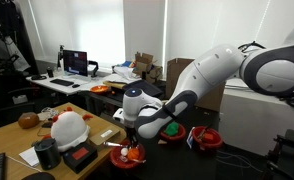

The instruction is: Pick up the silver fork and put it in the red bowl on the left

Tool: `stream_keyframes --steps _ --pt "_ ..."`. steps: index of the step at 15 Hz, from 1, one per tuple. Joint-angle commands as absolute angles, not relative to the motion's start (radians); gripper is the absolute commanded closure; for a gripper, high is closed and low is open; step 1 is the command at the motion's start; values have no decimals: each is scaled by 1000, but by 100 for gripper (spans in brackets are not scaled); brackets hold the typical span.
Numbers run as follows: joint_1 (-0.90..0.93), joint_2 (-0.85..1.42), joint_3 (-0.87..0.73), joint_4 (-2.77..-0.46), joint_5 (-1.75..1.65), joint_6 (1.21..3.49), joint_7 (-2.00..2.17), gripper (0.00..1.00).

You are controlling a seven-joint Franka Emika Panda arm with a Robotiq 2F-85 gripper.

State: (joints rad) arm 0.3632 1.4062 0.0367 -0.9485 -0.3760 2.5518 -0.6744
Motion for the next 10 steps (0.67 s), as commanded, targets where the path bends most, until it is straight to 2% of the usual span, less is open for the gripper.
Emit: stream_keyframes --steps 1,10 --pt "346 1390 27 -962 -367 2538 -657 0" --pt "194 1196 21 -1269 -349 2541 -621 0"
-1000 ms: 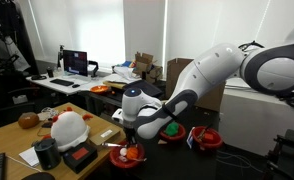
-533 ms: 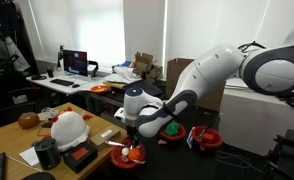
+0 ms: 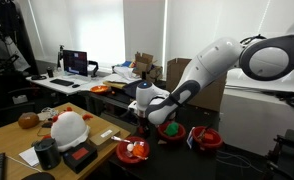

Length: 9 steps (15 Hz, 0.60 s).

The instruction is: Pick up the silver fork and put it in the red bowl on the left

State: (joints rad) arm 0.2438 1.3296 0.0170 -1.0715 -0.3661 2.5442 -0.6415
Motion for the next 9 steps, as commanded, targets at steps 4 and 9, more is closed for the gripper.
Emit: stream_keyframes --steps 4,9 --pt "101 1109 37 -1440 -337 2562 -635 0" --pt "-5 1002 68 -1653 -337 2575 -645 0"
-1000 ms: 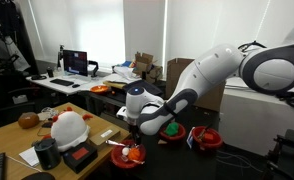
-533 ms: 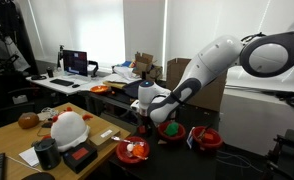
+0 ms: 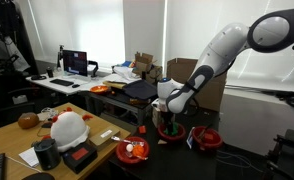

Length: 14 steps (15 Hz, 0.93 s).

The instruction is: Pick up the silver fork and put it in the red bowl on the left

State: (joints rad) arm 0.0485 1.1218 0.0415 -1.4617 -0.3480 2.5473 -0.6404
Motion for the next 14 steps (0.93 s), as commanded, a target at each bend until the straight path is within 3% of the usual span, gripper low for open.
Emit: stream_keyframes --steps 1,14 --pt "-22 978 74 -1696 -335 2587 -644 0" --pt "-17 586 155 -2301 -301 2888 -401 0"
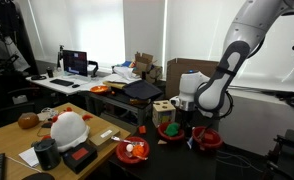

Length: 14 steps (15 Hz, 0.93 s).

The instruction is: Pick up the silver fork and put it in the red bowl on the left

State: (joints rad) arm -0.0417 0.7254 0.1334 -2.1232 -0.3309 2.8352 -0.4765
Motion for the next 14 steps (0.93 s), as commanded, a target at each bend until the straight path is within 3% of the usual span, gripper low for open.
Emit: stream_keyframes --steps 1,7,14 --pt "4 557 166 -2336 -293 2897 -365 0" --pt "134 410 201 -2454 -232 2926 -187 0" --pt "494 250 -74 -2543 -404 3004 205 0"
